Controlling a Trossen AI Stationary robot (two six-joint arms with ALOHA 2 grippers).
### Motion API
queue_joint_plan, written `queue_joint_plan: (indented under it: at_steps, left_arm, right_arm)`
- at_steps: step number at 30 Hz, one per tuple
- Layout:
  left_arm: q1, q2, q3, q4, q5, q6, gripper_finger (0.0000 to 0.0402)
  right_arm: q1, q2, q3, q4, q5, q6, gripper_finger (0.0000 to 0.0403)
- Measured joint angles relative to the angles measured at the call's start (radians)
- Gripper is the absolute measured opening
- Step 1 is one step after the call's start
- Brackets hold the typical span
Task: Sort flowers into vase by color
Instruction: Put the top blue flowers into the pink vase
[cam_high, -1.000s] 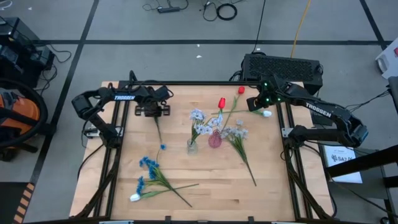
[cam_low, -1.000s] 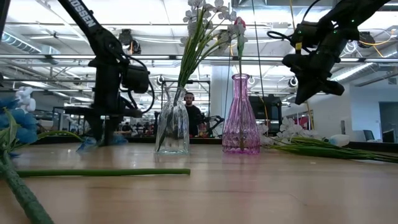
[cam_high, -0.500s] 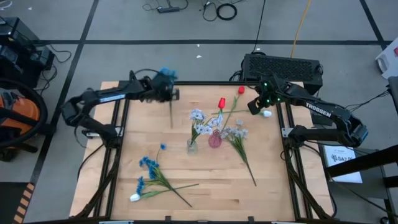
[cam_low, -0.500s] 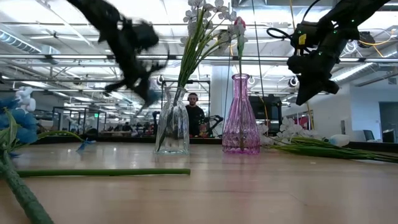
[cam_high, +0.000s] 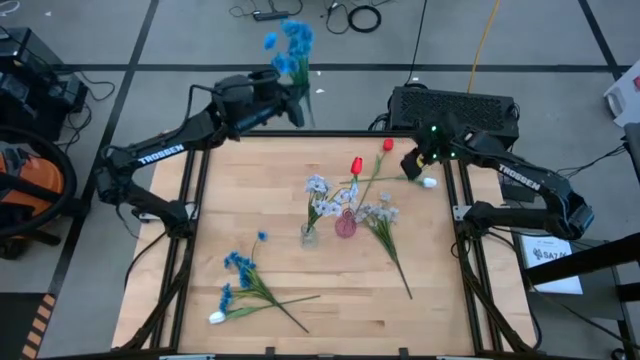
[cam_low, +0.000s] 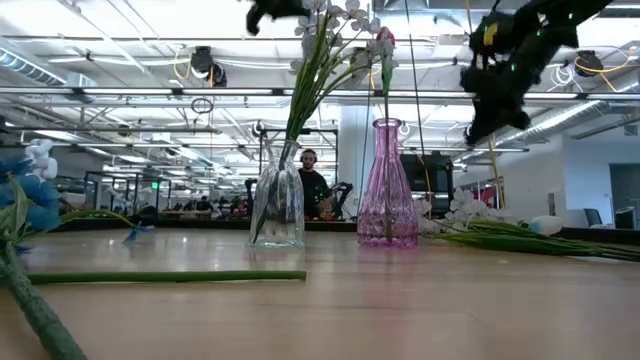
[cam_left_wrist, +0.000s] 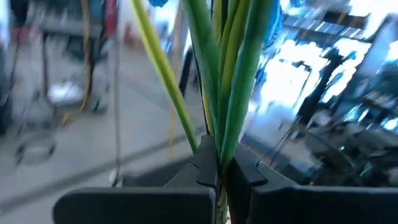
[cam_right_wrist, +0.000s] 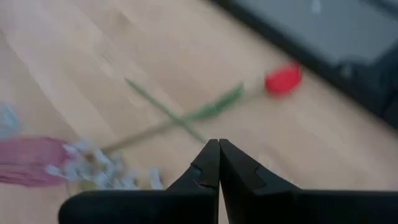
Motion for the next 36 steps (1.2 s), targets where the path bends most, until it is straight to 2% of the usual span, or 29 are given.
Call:
queue_joint_plan:
  at_steps: [4, 10, 16, 18, 25, 31, 36]
  left_arm:
    - [-0.036, 0.071, 0.113, 0.057, 0.019, 0.04, 0.0008]
    - [-0.094, 0.206, 0.262, 0.126, 0.125, 0.096, 0.0008]
    - [-0.154, 0.326, 0.385, 0.125, 0.218, 0.102, 0.0008]
    - [-0.175, 0.356, 0.411, 0.126, 0.219, 0.102, 0.0008]
    - [-0.231, 0.432, 0.452, 0.136, 0.272, 0.106, 0.0008]
    - [-0.269, 0.464, 0.453, 0.151, 0.278, 0.109, 0.0008]
    - [-0.272, 0.476, 0.453, 0.163, 0.271, 0.102, 0.001]
  right_arm:
    - [0.0, -0.028, 0.137, -0.001, -0.002, -0.051, 0.0]
    - [0.0, -0.091, 0.346, -0.014, -0.003, -0.07, 0.0]
    - [0.0, -0.167, 0.472, -0.091, -0.006, -0.084, 0.0003]
    - [0.0, -0.188, 0.485, -0.117, -0.049, -0.072, 0.0011]
    - [0.005, -0.201, 0.485, -0.151, -0.378, 0.045, 0.0064]
    - [0.074, -0.168, 0.485, -0.133, -0.39, 0.05, 0.0109]
    - [0.141, -0.118, 0.484, -0.068, -0.389, -0.012, 0.0137]
